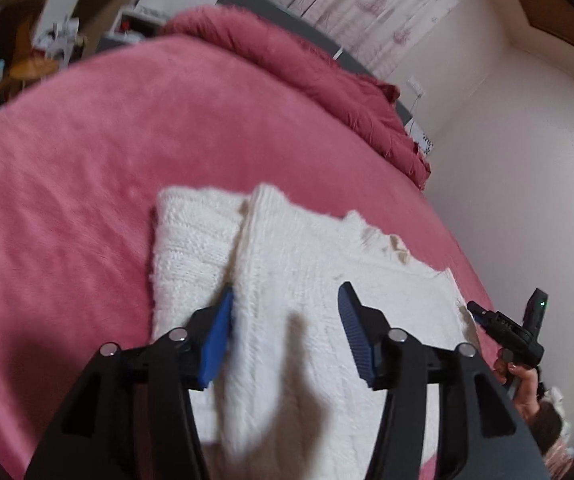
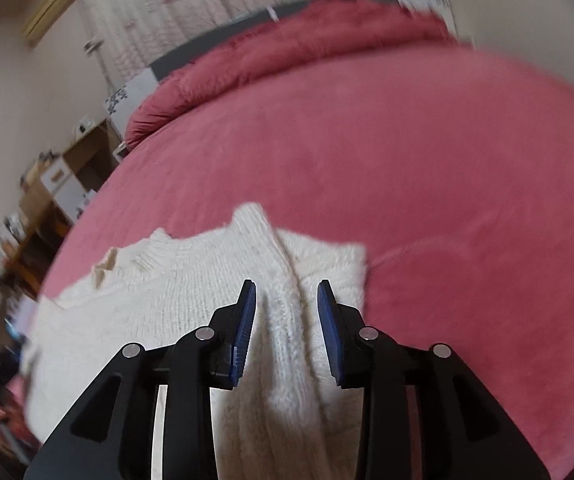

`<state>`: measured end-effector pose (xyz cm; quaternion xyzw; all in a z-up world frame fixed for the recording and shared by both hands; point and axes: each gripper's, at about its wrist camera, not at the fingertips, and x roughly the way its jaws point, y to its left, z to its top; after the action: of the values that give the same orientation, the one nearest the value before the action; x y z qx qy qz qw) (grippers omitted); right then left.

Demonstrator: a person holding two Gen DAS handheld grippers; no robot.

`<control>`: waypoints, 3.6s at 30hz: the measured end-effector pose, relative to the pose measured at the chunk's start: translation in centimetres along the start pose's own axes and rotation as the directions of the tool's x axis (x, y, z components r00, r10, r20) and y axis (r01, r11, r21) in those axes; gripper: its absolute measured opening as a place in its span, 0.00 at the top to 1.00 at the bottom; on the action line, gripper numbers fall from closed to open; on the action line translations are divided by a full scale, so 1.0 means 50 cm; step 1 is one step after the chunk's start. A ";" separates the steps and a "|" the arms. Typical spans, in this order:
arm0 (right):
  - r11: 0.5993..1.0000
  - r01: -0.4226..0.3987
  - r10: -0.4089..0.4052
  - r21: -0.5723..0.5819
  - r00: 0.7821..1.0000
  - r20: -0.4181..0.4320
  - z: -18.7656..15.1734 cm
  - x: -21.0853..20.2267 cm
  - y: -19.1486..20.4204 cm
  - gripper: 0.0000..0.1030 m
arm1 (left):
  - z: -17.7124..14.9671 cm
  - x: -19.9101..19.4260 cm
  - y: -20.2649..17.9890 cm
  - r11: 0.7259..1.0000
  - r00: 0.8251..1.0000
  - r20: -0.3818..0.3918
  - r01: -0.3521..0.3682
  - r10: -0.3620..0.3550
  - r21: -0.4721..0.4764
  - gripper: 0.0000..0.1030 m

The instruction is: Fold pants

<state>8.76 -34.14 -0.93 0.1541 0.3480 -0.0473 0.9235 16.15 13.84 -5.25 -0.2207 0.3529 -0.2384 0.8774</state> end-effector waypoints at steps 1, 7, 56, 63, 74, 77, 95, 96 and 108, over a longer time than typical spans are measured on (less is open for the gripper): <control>1.000 -0.009 0.009 -0.015 1.000 0.000 -0.002 -0.005 0.002 0.70 | -0.006 -0.009 -0.011 1.000 1.000 0.001 -0.005 0.005 0.026 0.50; 0.995 -0.093 0.096 0.042 0.991 -0.089 -0.047 -0.036 -0.019 0.70 | -0.064 -0.045 -0.028 0.996 0.997 -0.052 -0.051 0.055 0.075 0.50; 0.991 -0.094 0.100 -0.092 0.993 0.055 -0.051 -0.072 0.029 0.68 | -0.085 -0.095 -0.115 0.973 0.999 0.004 -0.048 0.048 0.225 0.29; 0.966 -0.051 0.044 -0.254 0.998 -0.032 -0.021 0.022 0.119 0.68 | -0.016 -0.022 -0.125 0.952 0.990 -0.044 -0.117 0.135 0.284 0.25; 0.992 0.051 -0.066 -0.119 0.990 -0.124 0.003 0.120 0.075 0.68 | 0.007 0.056 -0.040 0.960 0.974 -0.059 -0.206 0.221 0.192 0.37; 0.989 0.060 -0.074 -0.133 0.991 -0.109 -0.001 0.117 0.084 0.66 | -0.004 0.050 -0.053 0.957 0.976 -0.049 -0.195 0.210 0.213 0.22; 0.998 -0.005 0.002 -0.070 1.000 -0.030 -0.038 -0.016 0.018 0.31 | -0.081 -0.016 -0.100 0.920 0.950 -0.012 -0.298 0.312 0.253 0.02; 0.998 -0.005 0.003 -0.065 0.999 -0.032 -0.039 -0.019 0.012 0.28 | -0.083 -0.018 -0.101 0.919 0.949 -0.011 -0.301 0.314 0.254 0.02; 0.997 -0.047 0.048 0.067 0.999 -0.009 -0.051 -0.054 -0.060 0.12 | -0.097 -0.052 -0.083 0.924 0.937 -0.016 -0.340 0.348 0.176 0.02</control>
<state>4.52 -36.20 -1.72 0.1935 0.3472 -0.0363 0.9169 9.88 11.01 -4.79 -0.0736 0.3849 -0.1152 0.9128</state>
